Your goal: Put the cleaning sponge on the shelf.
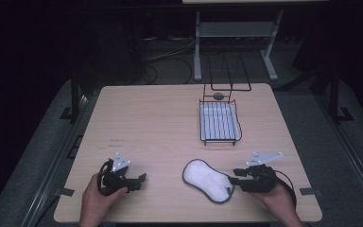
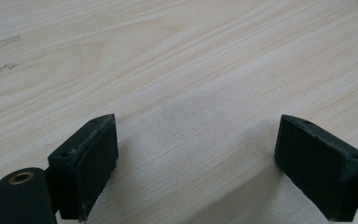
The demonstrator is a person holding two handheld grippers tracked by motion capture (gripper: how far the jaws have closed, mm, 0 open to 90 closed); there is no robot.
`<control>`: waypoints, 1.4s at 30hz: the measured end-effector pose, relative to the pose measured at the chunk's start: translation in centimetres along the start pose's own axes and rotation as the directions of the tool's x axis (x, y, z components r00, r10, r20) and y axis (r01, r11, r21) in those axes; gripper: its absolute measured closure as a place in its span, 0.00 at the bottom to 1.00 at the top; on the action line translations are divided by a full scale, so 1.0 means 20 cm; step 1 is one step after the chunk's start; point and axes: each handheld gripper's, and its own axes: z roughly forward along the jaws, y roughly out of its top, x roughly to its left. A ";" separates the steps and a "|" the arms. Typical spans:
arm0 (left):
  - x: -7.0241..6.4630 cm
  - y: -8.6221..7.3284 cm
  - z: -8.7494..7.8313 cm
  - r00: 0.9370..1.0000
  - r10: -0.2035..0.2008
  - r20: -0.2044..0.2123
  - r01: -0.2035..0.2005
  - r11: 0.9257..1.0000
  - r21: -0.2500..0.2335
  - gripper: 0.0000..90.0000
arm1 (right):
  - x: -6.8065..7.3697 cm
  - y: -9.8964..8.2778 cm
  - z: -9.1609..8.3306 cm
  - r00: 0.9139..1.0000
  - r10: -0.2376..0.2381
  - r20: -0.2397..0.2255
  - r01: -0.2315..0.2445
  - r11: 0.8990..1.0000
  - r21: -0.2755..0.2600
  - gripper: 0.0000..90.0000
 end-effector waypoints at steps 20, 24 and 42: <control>0.00 0.00 0.00 1.000 0.000 0.000 0.000 1.000 0.001 0.14 | 0.07 0.18 0.19 0.999 -0.044 -0.028 0.043 0.999 -0.031 0.15; 0.00 0.00 0.00 1.000 0.000 0.000 0.000 1.000 0.000 0.14 | 0.08 0.19 0.24 0.998 -0.055 -0.043 0.055 0.998 -0.012 0.15; 0.00 0.00 0.00 1.000 -0.003 -0.001 0.003 1.000 -0.003 0.14 | 0.12 0.16 0.38 0.994 -0.080 -0.074 0.087 0.991 0.100 0.15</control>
